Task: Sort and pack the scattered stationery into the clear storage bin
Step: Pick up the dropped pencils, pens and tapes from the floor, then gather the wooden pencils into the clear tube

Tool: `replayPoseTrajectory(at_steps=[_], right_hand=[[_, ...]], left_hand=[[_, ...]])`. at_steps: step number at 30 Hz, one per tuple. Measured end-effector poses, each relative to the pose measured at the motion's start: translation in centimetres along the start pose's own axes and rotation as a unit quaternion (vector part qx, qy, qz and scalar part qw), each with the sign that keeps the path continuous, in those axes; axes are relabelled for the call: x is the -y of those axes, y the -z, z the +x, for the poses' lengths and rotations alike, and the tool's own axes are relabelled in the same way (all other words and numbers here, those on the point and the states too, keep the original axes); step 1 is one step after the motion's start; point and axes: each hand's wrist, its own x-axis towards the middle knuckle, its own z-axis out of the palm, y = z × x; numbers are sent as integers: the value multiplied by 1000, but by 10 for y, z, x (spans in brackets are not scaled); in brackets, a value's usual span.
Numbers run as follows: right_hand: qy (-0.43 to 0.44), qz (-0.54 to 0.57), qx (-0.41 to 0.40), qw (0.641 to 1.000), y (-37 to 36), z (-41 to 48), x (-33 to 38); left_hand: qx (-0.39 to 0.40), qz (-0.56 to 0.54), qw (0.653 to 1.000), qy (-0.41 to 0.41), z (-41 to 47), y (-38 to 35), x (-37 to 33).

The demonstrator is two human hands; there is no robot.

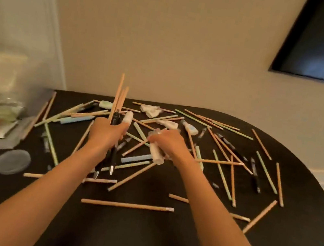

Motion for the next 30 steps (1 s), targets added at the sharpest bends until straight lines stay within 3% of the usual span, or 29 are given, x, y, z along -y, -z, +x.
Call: replayPoseTrajectory(at_steps=[7,15,21,30], right_hand=[[21,-83,54,995,-81,56,48],[23,-108,15,994,-126,92,66],[34,-108,5,994,-121,107,61],[55,-172,9,983,-126,112,54]], left_hand=[[-38,187,981,-16,69,62,27],[-52,248,967,-21,111,63,52],[-87,352,929,-76,128,65,42],[3,446,892,-74,142,57,51]])
